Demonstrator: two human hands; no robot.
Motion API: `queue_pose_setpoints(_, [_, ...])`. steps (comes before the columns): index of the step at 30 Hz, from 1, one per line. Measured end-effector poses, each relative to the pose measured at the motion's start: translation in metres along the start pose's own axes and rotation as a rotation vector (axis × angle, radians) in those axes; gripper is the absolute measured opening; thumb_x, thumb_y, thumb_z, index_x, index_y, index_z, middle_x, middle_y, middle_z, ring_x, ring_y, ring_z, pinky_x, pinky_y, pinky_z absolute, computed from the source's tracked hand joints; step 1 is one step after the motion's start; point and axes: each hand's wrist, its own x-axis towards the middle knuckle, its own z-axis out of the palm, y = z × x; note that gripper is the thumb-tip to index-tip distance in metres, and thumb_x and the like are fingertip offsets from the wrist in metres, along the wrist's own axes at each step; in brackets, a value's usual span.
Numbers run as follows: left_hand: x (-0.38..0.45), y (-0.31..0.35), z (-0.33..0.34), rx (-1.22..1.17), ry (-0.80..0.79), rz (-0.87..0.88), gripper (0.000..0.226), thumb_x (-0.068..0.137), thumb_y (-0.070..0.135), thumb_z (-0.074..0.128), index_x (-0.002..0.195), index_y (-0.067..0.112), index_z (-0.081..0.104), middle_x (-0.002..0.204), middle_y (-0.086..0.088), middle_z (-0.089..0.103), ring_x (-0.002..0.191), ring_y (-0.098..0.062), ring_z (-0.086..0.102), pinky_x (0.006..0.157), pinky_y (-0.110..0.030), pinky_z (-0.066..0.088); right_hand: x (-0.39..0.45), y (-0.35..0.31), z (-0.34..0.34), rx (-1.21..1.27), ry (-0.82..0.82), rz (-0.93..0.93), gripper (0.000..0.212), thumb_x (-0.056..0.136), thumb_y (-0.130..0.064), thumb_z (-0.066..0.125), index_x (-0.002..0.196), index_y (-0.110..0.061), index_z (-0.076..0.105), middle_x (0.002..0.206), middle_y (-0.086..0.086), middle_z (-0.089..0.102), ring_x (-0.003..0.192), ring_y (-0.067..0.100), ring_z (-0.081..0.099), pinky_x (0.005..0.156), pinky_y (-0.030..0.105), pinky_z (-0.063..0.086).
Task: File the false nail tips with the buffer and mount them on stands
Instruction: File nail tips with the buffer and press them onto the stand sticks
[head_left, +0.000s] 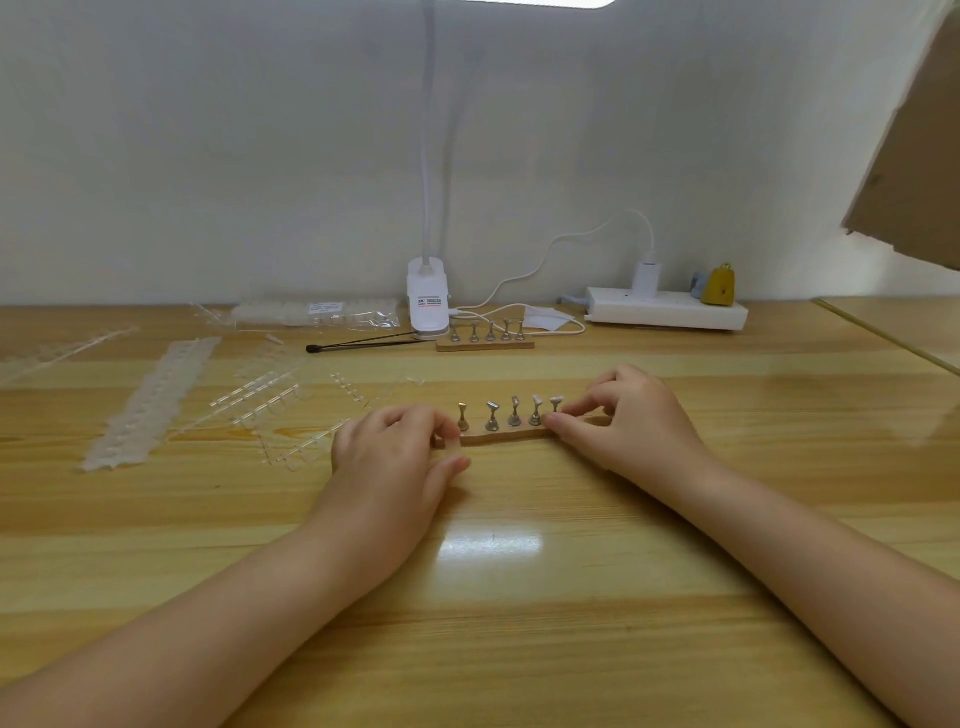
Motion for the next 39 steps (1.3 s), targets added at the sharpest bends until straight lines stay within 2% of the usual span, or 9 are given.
queue_pose_setpoints(9, [0.001, -0.001, 0.004, 0.003, -0.006, 0.008, 0.015, 0.092, 0.041, 0.052, 0.099, 0.041, 0.039, 0.108, 0.020, 0.044, 0.126, -0.013, 0.035, 0.106, -0.028, 0.015, -0.001, -0.006, 0.002, 0.071, 0.016, -0.061, 0.010, 0.082, -0.031, 0.074, 0.084, -0.022, 0.075, 0.086, -0.003, 0.060, 0.084, 0.015, 0.053, 0.074, 0.032, 0.045])
queue_pose_setpoints(15, [0.000, -0.002, 0.004, 0.029, 0.048, 0.001, 0.012, 0.094, 0.039, 0.051, 0.100, 0.038, 0.041, 0.100, 0.022, 0.041, 0.120, -0.009, 0.035, 0.100, -0.025, 0.013, -0.004, -0.007, 0.003, 0.043, 0.036, -0.114, 0.007, 0.085, -0.023, 0.069, 0.089, -0.020, 0.074, 0.086, -0.005, 0.060, 0.081, 0.012, 0.054, 0.073, 0.030, 0.046])
queue_pose_setpoints(19, [0.001, -0.003, 0.004, 0.000, 0.026, -0.021, 0.012, 0.094, 0.039, 0.052, 0.098, 0.038, 0.041, 0.094, 0.023, 0.041, 0.114, -0.008, 0.039, 0.100, -0.025, 0.015, -0.005, -0.008, -0.001, 0.070, 0.089, -0.148, 0.007, 0.087, -0.019, 0.065, 0.090, -0.021, 0.070, 0.081, -0.014, 0.060, 0.073, 0.006, 0.056, 0.070, 0.024, 0.047])
queue_pose_setpoints(23, [0.000, -0.003, 0.002, -0.033, 0.022, -0.048, 0.011, 0.093, 0.042, 0.051, 0.096, 0.041, 0.040, 0.102, 0.018, 0.050, 0.116, -0.012, 0.042, 0.103, -0.028, 0.018, -0.008, -0.013, -0.001, 0.202, 0.138, -0.137, 0.008, 0.090, -0.017, 0.063, 0.093, -0.019, 0.070, 0.077, -0.017, 0.063, 0.070, 0.004, 0.059, 0.063, 0.014, 0.044])
queue_pose_setpoints(25, [0.000, -0.002, 0.001, -0.044, 0.052, -0.027, 0.011, 0.092, 0.044, 0.052, 0.095, 0.041, 0.041, 0.102, 0.021, 0.051, 0.113, -0.011, 0.045, 0.100, -0.025, 0.019, -0.011, -0.019, 0.001, 0.287, 0.140, -0.151, 0.008, 0.090, -0.014, 0.064, 0.094, -0.017, 0.071, 0.075, -0.015, 0.064, 0.068, 0.000, 0.058, 0.060, 0.011, 0.042])
queue_pose_setpoints(28, [-0.001, 0.002, -0.003, -0.088, 0.159, 0.048, 0.020, 0.088, 0.053, 0.053, 0.098, 0.037, 0.051, 0.105, 0.027, 0.052, 0.104, -0.008, 0.052, 0.089, -0.022, 0.020, -0.018, -0.031, 0.004, 0.374, 0.074, -0.224, 0.010, 0.089, -0.013, 0.066, 0.095, -0.017, 0.073, 0.076, -0.009, 0.068, 0.066, 0.001, 0.058, 0.061, 0.014, 0.045])
queue_pose_setpoints(30, [-0.001, 0.004, -0.008, -0.159, 0.243, 0.116, 0.035, 0.084, 0.060, 0.052, 0.100, 0.031, 0.059, 0.104, 0.025, 0.056, 0.097, -0.010, 0.054, 0.087, -0.025, 0.026, -0.023, -0.037, 0.007, 0.376, 0.031, -0.292, 0.012, 0.088, -0.013, 0.068, 0.098, -0.017, 0.074, 0.080, -0.007, 0.070, 0.070, 0.006, 0.060, 0.064, 0.017, 0.047])
queue_pose_setpoints(34, [-0.005, 0.009, -0.012, -0.279, 0.296, 0.202, 0.035, 0.080, 0.053, 0.055, 0.100, 0.026, 0.067, 0.099, 0.020, 0.062, 0.096, -0.015, 0.057, 0.085, -0.045, 0.048, -0.030, -0.045, 0.011, 0.376, 0.006, -0.416, 0.015, 0.087, -0.006, 0.068, 0.100, -0.012, 0.074, 0.082, -0.021, 0.063, 0.074, -0.001, 0.061, 0.069, 0.014, 0.045])
queue_pose_setpoints(39, [-0.003, 0.007, -0.009, -0.328, 0.271, 0.214, 0.036, 0.080, 0.051, 0.059, 0.100, 0.023, 0.070, 0.101, 0.015, 0.065, 0.103, -0.016, 0.056, 0.083, -0.049, 0.051, -0.034, -0.051, 0.013, 0.356, 0.015, -0.490, 0.014, 0.087, -0.006, 0.068, 0.098, -0.011, 0.074, 0.077, -0.027, 0.056, 0.068, 0.003, 0.057, 0.069, 0.013, 0.041])
